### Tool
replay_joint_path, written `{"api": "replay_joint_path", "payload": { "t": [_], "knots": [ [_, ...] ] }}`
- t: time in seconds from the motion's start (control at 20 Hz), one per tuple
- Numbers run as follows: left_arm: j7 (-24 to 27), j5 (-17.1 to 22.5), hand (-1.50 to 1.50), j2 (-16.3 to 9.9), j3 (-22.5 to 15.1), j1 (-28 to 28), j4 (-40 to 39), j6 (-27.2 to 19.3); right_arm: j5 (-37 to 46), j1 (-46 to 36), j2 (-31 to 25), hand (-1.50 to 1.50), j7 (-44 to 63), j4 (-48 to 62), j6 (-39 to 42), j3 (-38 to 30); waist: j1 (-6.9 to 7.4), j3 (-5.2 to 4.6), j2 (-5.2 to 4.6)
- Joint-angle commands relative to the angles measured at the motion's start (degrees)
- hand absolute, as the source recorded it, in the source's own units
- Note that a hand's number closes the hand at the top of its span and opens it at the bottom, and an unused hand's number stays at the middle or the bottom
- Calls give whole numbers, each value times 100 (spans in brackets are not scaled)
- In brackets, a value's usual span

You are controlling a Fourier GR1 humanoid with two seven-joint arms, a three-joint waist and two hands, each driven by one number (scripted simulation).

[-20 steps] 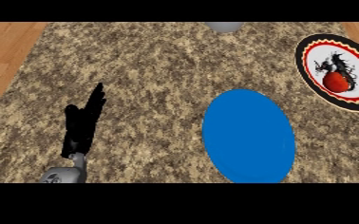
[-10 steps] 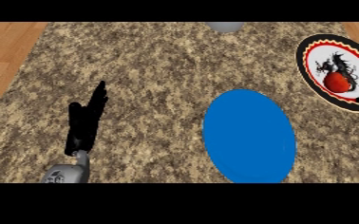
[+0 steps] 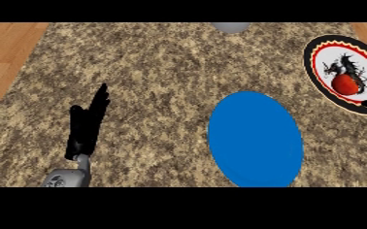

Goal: Pick the tomato from the plate and place it in the plate

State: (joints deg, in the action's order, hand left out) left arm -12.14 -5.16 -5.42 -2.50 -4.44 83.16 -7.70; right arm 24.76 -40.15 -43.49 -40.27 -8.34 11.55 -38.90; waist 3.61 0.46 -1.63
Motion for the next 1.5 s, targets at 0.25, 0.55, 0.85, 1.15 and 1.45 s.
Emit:
{"api": "replay_joint_path", "payload": {
  "t": [0.25, 0.55, 0.85, 1.15, 1.45],
  "knots": [
    [105, 10, 0, 14, -32, 172, 12, 55, 38, 246, -236, -150, -27, 24, -99, 1, 41, 11, -20],
    [38, -4, 0, -3, 19, -52, -19, 30, 0, 368, -505, -150, 70, 65, -31, -63, 13, 16, -29],
    [-111, 18, 0, -55, 51, -107, 42, 67, -215, 577, -440, -150, -187, 60, -218, -298, -22, 24, -23],
    [-98, 75, 0, -37, 41, 43, 270, 86, -280, 802, -560, -150, -85, 106, -521, -409, 61, 34, -24],
    [-86, -48, 0, 60, 27, -61, -4, -62, -313, 924, -659, -150, -163, 96, -336, -445, -44, 31, -22]
  ]
}}
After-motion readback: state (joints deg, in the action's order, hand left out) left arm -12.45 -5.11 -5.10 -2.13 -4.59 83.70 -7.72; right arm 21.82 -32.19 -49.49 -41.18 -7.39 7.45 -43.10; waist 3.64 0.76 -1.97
